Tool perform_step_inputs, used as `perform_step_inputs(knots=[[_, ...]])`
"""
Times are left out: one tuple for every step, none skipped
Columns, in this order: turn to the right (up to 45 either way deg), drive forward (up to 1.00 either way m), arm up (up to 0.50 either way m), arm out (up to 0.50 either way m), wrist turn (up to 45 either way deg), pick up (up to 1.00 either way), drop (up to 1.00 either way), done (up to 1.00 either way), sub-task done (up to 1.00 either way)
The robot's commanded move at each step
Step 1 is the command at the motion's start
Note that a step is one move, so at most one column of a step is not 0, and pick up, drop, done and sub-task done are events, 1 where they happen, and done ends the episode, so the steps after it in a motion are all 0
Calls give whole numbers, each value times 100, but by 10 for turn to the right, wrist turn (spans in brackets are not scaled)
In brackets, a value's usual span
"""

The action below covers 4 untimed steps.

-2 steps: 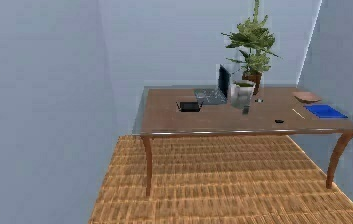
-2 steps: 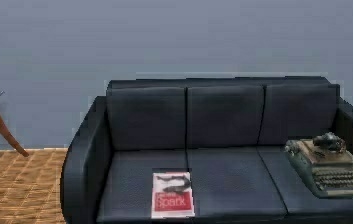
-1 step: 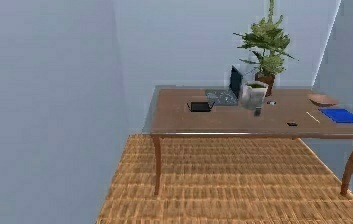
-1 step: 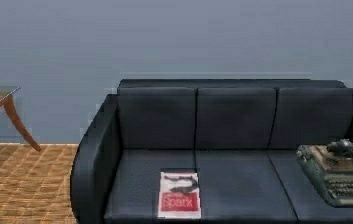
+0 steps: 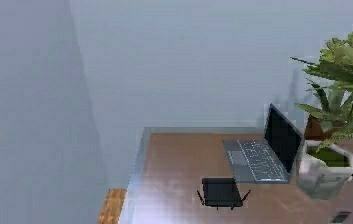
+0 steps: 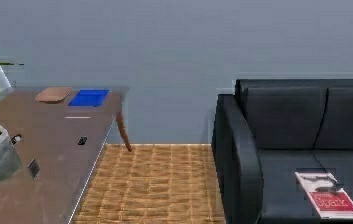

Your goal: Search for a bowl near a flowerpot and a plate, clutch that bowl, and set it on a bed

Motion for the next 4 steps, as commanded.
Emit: perform_step_inputs(knots=[[450,0,0,0,0,0,0,0,0],[450,0,0,0,0,0,0,0,0],[120,0,0,0,0,0,0,0,0],[0,45,0,0,0,0,0,0,0]])
